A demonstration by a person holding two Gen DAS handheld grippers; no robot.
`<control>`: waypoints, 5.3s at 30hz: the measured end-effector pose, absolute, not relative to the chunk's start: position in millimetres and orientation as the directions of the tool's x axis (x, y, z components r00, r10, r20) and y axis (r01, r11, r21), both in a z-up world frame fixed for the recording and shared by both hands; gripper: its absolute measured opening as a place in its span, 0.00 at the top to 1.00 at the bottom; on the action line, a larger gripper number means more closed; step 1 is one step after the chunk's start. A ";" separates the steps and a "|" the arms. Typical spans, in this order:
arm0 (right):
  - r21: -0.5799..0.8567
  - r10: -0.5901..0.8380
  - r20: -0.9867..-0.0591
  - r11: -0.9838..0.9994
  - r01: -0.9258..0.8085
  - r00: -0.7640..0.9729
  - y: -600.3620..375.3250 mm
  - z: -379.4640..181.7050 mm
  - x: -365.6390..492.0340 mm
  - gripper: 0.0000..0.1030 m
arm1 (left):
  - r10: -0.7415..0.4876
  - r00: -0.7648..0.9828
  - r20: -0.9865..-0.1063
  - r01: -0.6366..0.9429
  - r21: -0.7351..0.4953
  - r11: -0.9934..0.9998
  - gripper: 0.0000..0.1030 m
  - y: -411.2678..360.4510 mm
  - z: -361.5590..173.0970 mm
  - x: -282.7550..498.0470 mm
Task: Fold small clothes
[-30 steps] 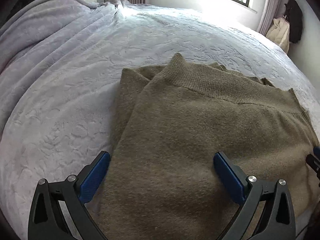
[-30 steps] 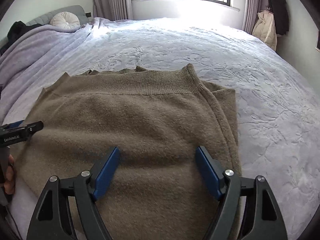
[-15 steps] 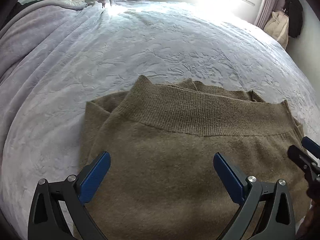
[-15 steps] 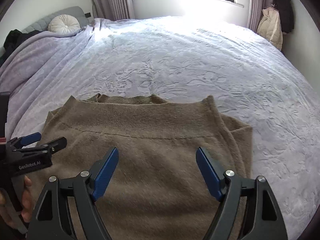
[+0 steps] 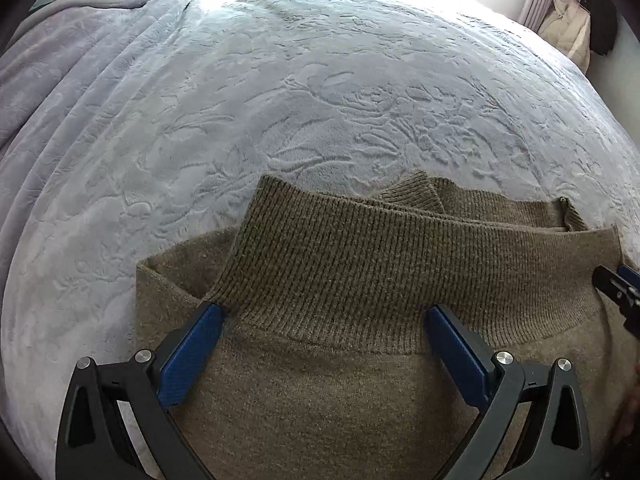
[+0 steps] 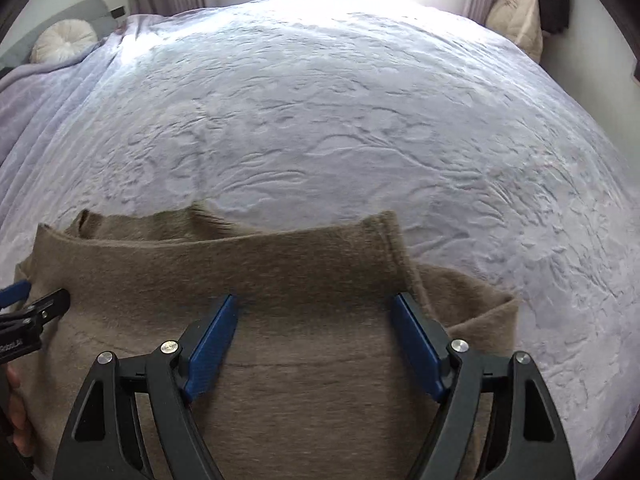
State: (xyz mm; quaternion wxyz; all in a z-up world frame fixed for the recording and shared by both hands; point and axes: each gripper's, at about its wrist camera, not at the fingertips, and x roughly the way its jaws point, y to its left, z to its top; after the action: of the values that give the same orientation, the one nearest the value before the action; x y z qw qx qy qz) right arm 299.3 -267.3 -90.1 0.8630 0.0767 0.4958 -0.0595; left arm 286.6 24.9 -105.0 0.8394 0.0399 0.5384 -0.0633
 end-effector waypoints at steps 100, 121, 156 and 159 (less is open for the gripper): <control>0.603 0.536 -0.736 0.796 0.042 0.414 -320.6 -97.1 16.0 0.47 | -0.547 0.038 -0.836 0.166 -0.535 0.828 0.56 137.8 -108.5 79.3; 0.379 0.383 -0.700 0.915 -0.141 0.603 -314.8 -51.4 92.8 0.83 | -0.477 0.175 -0.861 0.319 -0.409 0.855 0.77 104.0 -90.6 185.1; -0.021 0.158 -0.802 0.956 -0.292 0.576 -174.0 -78.9 -16.1 0.28 | -0.264 0.424 -0.867 0.418 -0.071 0.905 0.23 52.3 -86.3 50.6; -0.101 0.081 -0.826 0.952 -0.288 0.558 -174.5 -86.0 -26.5 0.24 | -0.244 0.432 -0.868 0.399 -0.059 0.915 0.23 56.8 -82.7 39.9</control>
State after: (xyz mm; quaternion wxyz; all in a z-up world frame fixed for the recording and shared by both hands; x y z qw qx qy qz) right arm -26.5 -174.5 -86.0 0.8753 -0.1127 0.4583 0.1052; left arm 39.9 56.8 -82.7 0.8425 0.0778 0.4978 -0.1907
